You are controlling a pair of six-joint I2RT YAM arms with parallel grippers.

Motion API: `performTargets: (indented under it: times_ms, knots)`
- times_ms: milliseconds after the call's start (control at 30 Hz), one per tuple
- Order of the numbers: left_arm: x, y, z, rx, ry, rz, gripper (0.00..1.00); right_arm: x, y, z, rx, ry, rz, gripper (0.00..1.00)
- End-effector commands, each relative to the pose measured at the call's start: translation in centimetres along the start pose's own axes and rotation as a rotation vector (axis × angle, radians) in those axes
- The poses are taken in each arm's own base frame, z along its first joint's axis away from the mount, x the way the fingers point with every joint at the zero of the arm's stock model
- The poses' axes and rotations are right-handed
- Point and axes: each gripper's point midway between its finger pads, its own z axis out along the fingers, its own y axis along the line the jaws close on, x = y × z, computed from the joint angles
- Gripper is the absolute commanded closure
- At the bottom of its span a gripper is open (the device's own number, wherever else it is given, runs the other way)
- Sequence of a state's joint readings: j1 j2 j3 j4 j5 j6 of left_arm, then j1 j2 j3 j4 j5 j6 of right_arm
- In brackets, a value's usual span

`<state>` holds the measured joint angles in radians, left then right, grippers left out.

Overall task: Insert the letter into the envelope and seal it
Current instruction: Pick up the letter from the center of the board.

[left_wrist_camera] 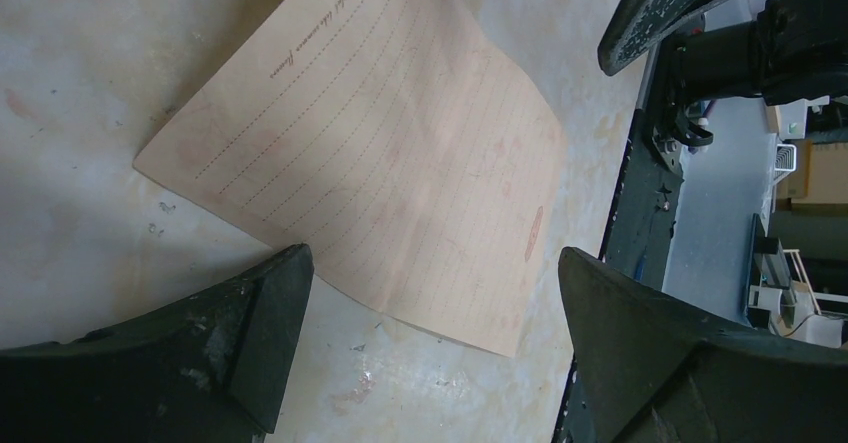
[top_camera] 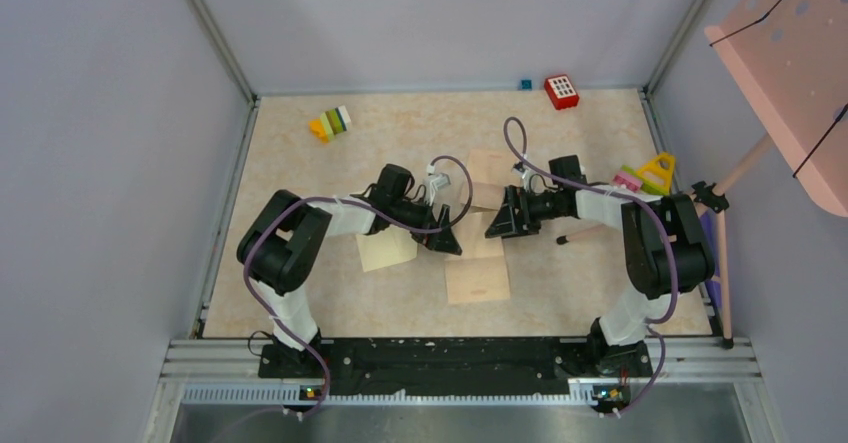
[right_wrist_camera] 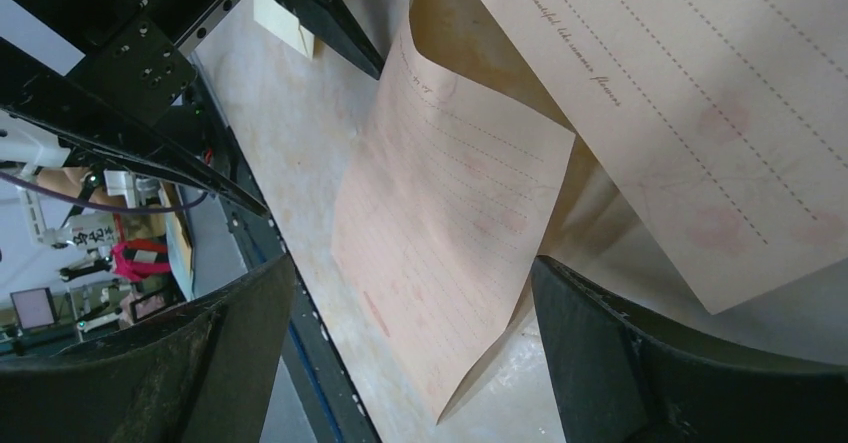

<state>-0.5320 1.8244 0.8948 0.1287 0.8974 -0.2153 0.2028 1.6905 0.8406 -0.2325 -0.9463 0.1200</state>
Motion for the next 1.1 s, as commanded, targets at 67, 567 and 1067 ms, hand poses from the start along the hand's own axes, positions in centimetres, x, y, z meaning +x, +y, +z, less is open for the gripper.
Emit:
performTargets:
  times_ms: [67, 567, 1067]
  knots:
    - [0.8, 0.4, 0.4, -0.022, 0.015, 0.008, 0.01, -0.6, 2.0, -0.2, -0.081, -0.009, -0.036, 0.16]
    - [1.5, 0.8, 0.2, -0.043, 0.023, 0.015, 0.01, -0.6, 3.2, -1.8, -0.13, -0.028, -0.072, 0.23]
    - [1.0, -0.2, -0.2, -0.014, 0.019, 0.045, 0.01, -0.4, 0.6, -0.6, -0.057, -0.016, -0.165, 0.65]
